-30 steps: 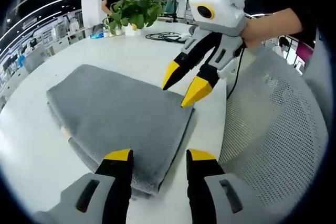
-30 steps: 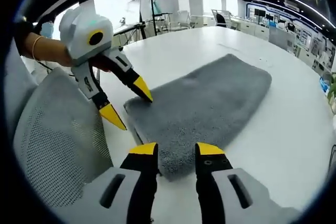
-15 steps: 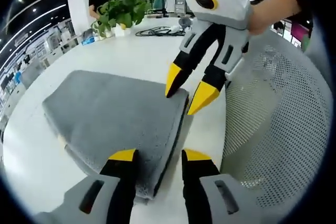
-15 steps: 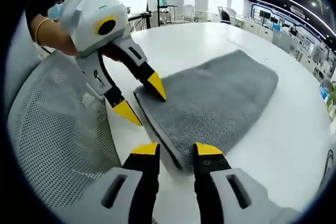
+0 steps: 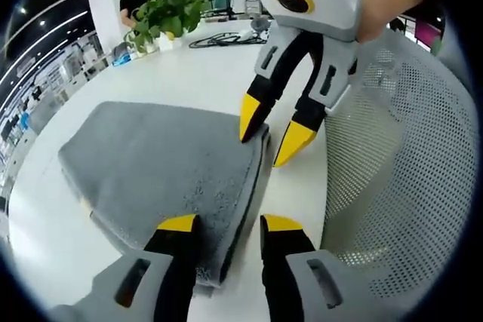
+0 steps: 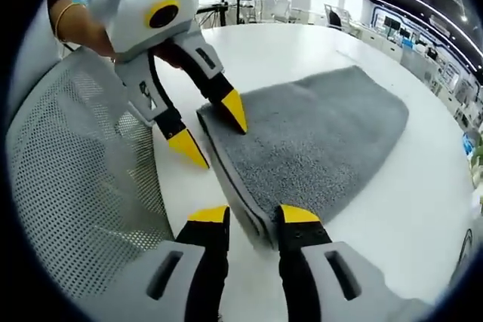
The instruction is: Fold the towel on the table until its edges align and the towel forms a compact rectangular stack.
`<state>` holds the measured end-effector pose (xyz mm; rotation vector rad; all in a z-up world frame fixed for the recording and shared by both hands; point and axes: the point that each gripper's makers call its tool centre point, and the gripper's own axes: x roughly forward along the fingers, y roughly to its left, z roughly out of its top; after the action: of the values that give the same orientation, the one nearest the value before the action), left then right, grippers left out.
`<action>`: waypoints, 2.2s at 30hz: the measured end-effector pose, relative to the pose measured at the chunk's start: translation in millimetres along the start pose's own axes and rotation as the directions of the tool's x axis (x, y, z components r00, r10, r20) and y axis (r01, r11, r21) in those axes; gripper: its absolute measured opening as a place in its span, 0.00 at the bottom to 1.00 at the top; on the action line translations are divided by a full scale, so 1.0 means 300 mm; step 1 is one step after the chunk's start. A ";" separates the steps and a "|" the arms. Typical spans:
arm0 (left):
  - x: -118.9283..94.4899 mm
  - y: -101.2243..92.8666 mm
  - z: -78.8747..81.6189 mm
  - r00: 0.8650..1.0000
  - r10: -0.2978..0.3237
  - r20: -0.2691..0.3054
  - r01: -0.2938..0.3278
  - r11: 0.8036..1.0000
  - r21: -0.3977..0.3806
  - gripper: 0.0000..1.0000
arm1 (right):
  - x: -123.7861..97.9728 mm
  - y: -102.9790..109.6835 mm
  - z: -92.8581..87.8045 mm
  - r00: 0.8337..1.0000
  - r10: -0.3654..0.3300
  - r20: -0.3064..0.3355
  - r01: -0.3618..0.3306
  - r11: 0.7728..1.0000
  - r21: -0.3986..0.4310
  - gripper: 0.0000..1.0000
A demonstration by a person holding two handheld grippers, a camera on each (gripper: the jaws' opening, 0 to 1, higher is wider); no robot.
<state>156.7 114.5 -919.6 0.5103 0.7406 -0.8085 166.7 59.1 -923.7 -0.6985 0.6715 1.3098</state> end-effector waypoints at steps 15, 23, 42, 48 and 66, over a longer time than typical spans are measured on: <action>0.005 0.045 -0.003 0.999 0.041 -0.026 -0.041 0.999 0.024 0.14 | 0.005 -0.014 0.005 0.999 -0.045 -0.014 0.043 0.995 -0.088 0.14; 0.017 0.053 -0.007 1.000 0.002 -0.025 -0.002 1.000 -0.019 0.10 | 0.003 -0.027 0.016 0.998 -0.060 -0.013 0.059 0.995 -0.076 0.07; 0.016 0.073 -0.006 0.990 -0.138 -0.006 0.134 0.966 -0.223 0.08 | -0.004 -0.047 0.024 0.999 0.004 0.035 -0.014 0.963 0.268 0.05; 0.013 0.076 -0.005 0.981 -0.193 0.014 0.184 0.908 -0.376 0.07 | 0.001 -0.011 0.030 0.999 -0.008 0.037 0.002 0.987 0.161 0.14; 0.012 0.095 -0.006 0.961 -0.245 0.126 0.265 0.694 -0.669 0.07 | 0.057 -0.035 0.011 0.994 -0.100 0.052 0.104 0.990 -0.097 0.07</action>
<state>180.0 131.1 -919.8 -0.2866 1.0341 -0.7298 179.7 71.0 -934.1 -0.7711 0.5287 1.2676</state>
